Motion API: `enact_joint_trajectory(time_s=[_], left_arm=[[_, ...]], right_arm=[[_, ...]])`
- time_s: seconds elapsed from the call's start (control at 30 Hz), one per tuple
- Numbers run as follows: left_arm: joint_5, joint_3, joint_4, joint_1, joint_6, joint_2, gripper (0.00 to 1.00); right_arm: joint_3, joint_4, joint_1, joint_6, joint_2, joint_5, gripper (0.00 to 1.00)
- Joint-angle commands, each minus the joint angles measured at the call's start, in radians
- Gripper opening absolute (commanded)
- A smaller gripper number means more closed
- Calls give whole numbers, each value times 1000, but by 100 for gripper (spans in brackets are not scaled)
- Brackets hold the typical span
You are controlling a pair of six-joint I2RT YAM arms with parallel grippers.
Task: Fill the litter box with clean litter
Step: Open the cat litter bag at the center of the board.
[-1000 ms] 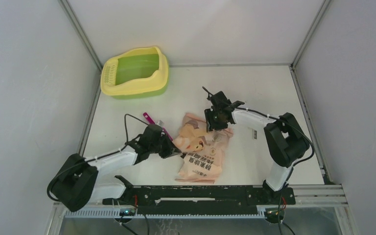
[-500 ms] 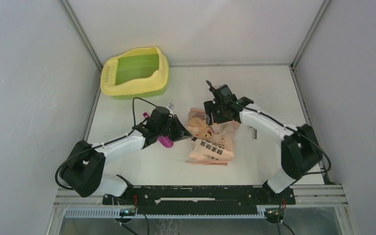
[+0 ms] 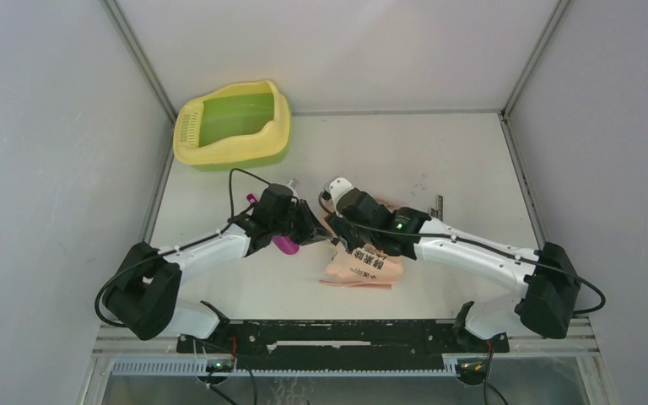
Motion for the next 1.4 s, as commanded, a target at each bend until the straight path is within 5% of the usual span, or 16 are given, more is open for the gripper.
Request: enact_joint_trajectory(time_s=[0.0, 0.43, 1.37], left_arm=[[38, 26, 38, -3, -3, -36, 19], [29, 3, 64, -2, -28, -75, 21], [30, -24, 94, -1, -42, -74, 20]], right_arm=[[-7, 61, 53, -77, 43, 111, 58], [-7, 139, 139, -103, 131, 147, 64], [-30, 165, 105, -86, 117, 244, 54]])
